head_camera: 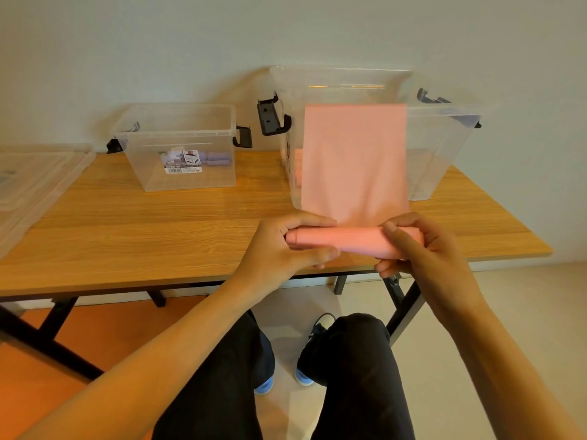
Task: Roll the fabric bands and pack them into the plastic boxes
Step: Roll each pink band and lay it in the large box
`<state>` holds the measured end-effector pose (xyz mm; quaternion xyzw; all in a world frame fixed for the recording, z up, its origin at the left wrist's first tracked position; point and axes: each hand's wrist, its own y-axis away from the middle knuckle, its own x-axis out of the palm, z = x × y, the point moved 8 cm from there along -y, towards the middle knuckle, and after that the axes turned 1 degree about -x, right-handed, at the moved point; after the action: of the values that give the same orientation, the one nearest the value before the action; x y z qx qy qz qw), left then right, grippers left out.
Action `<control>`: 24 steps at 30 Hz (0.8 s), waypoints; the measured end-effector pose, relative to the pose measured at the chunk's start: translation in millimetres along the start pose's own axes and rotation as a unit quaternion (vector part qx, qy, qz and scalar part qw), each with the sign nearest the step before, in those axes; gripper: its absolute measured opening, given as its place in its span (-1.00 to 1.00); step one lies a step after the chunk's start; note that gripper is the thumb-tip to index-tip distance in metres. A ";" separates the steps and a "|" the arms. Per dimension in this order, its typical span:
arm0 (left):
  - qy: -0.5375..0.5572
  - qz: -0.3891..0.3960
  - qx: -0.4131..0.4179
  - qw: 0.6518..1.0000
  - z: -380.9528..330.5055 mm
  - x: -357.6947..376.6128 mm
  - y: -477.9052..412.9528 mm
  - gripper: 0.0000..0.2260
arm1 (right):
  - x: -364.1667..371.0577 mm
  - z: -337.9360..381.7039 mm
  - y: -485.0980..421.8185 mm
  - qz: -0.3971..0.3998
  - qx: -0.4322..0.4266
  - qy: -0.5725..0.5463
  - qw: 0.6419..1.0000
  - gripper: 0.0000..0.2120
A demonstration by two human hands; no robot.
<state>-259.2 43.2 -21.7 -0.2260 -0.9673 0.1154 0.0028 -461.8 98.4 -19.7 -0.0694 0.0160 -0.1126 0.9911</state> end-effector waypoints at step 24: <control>0.043 -0.020 -0.018 0.999 0.0 0.2 2.5 -0.76 | 2.2 -2.2 -2.9 0.033 0.019 -0.011 0.999 -0.75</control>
<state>-258.3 45.5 -22.2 -0.2117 -0.9725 0.0876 0.0423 -460.5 94.8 -21.5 -0.0511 0.0048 -0.0791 0.9955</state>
